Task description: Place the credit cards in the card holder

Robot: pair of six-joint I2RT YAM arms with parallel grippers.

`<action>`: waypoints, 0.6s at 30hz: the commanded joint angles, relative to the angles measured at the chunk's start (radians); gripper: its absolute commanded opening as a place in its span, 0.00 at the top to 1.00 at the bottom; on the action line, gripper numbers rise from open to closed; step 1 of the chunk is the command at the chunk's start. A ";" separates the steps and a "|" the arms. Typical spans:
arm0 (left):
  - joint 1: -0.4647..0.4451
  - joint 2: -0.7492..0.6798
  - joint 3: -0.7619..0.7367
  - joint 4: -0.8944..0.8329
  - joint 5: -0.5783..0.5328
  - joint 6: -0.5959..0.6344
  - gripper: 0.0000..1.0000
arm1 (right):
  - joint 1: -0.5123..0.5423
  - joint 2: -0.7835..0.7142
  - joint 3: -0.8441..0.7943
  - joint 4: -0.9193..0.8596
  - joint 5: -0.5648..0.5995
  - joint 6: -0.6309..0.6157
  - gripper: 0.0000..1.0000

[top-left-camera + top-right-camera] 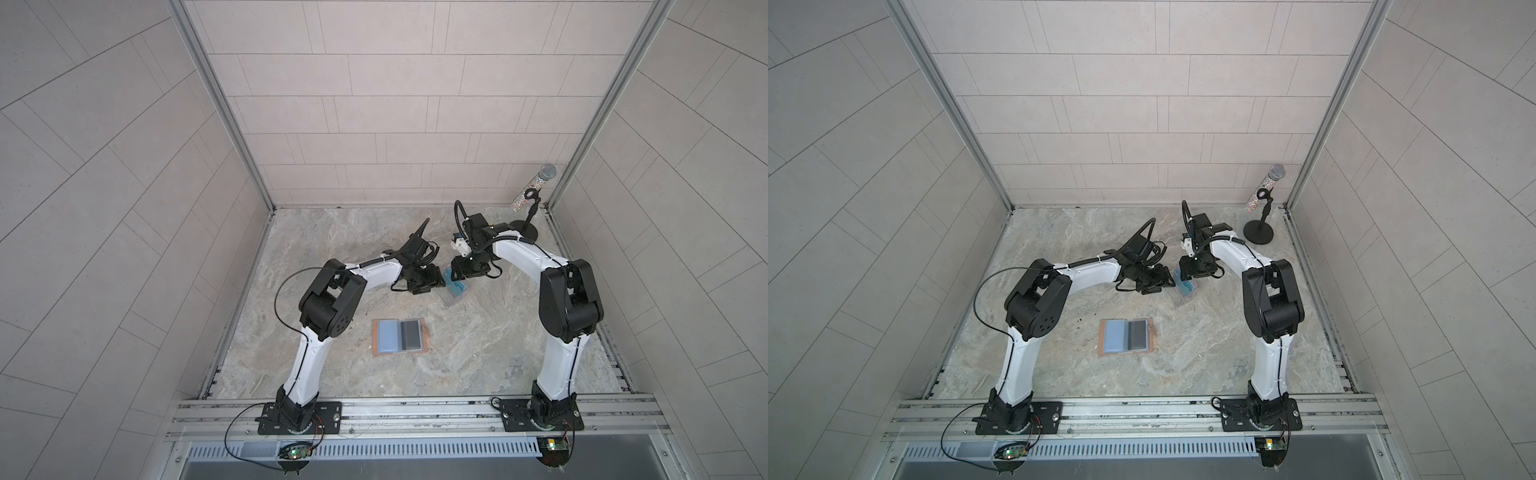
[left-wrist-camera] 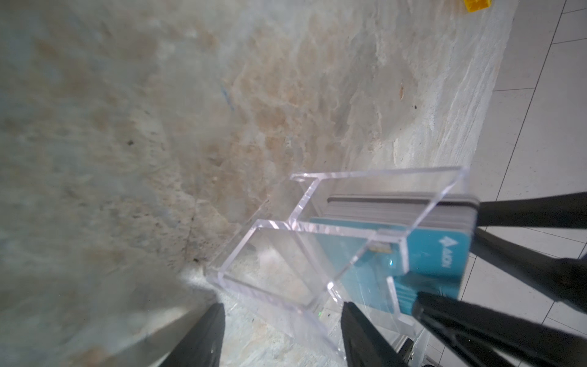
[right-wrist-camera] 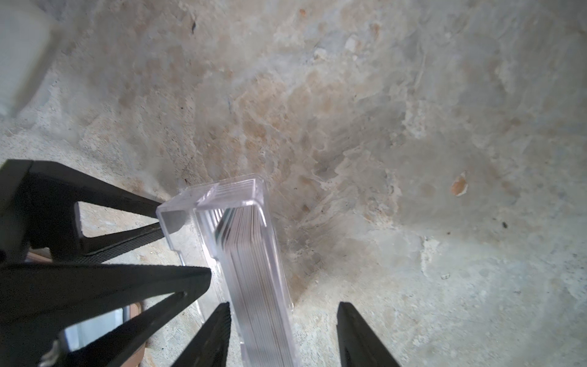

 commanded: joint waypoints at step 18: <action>0.003 0.048 0.023 -0.089 -0.030 0.031 0.45 | 0.003 0.035 0.030 -0.043 0.072 -0.025 0.45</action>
